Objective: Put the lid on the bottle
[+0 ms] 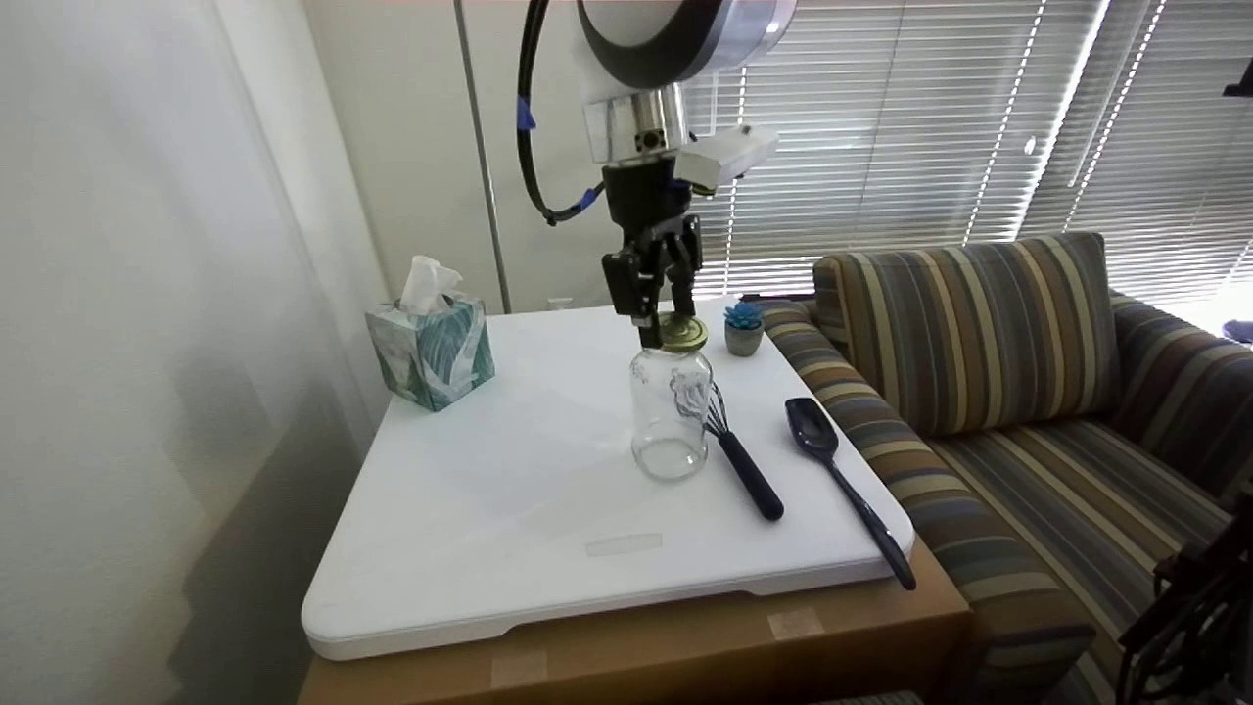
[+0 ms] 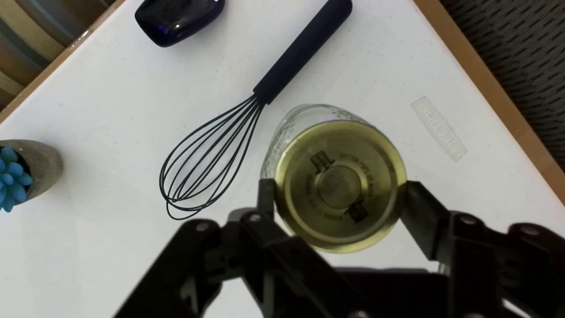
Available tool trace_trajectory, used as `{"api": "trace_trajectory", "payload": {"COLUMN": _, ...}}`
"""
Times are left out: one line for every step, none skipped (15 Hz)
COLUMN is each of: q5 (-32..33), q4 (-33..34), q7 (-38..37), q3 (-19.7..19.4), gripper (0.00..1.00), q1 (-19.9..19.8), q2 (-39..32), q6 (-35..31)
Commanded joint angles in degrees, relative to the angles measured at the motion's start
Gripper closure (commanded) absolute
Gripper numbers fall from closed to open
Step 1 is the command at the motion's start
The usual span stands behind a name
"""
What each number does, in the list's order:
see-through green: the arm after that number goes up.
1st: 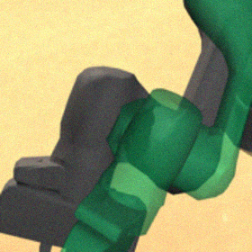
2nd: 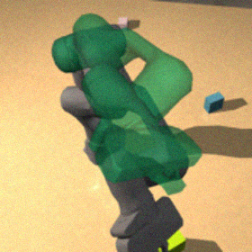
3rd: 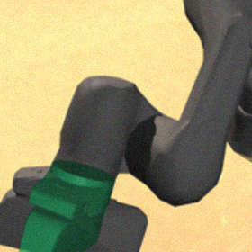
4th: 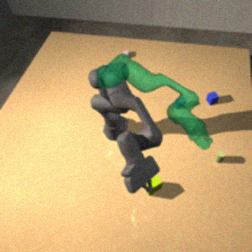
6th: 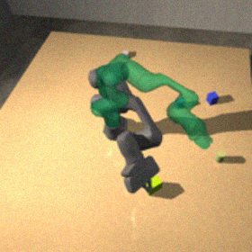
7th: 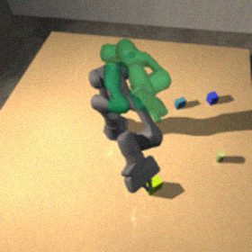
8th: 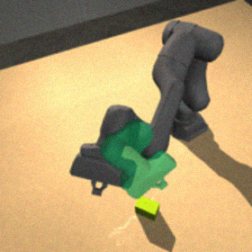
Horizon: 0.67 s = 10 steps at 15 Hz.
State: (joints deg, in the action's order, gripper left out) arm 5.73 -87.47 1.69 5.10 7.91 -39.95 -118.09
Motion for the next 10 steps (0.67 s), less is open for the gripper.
{"api": "trace_trajectory", "payload": {"q5": -1.7, "q4": 2.1, "q7": 1.7, "q3": 0.6, "gripper": 0.53, "q1": -0.6, "q2": -1.8, "q6": 1.4}}
{"api": "trace_trajectory", "payload": {"q5": -1.8, "q4": 2.2, "q7": 1.7, "q3": 0.6, "gripper": 0.53, "q1": -0.5, "q2": -2.0, "q6": 1.4}}
{"api": "trace_trajectory", "payload": {"q5": -1.9, "q4": 2.4, "q7": 1.8, "q3": 0.7, "gripper": 0.53, "q1": -0.5, "q2": -2.3, "q6": 1.3}}
{"api": "trace_trajectory", "payload": {"q5": -1.9, "q4": 2.7, "q7": 1.9, "q3": 0.8, "gripper": 0.53, "q1": -0.5, "q2": -2.5, "q6": 1.3}}
{"api": "trace_trajectory", "payload": {"q5": -1.8, "q4": 3.1, "q7": 1.9, "q3": 0.8, "gripper": 0.53, "q1": -0.4, "q2": -2.8, "q6": 1.5}}
{"api": "trace_trajectory", "payload": {"q5": -1.7, "q4": 3.4, "q7": 2.0, "q3": 0.8, "gripper": 0.53, "q1": -0.4, "q2": -3.0, "q6": 1.7}}
{"api": "trace_trajectory", "payload": {"q5": -1.6, "q4": 3.6, "q7": 2.1, "q3": 0.8, "gripper": 0.35, "q1": -0.3, "q2": -3.0, "q6": 2.0}}
{"api": "trace_trajectory", "payload": {"q5": -1.4, "q4": 3.7, "q7": 1.8, "q3": 0.6, "gripper": 0.07, "q1": -0.2, "q2": -2.9, "q6": 2.5}}
{"api": "trace_trajectory", "payload": {"q5": -1.4, "q4": 3.7, "q7": 1.7, "q3": 0.5, "gripper": 0.06, "q1": -0.2, "q2": -2.8, "q6": 2.9}}
{"api": "trace_trajectory", "payload": {"q5": -1.2, "q4": 3.8, "q7": 1.5, "q3": 0.4, "gripper": 0.01, "q1": -0.1, "q2": -2.7, "q6": 3.7}}
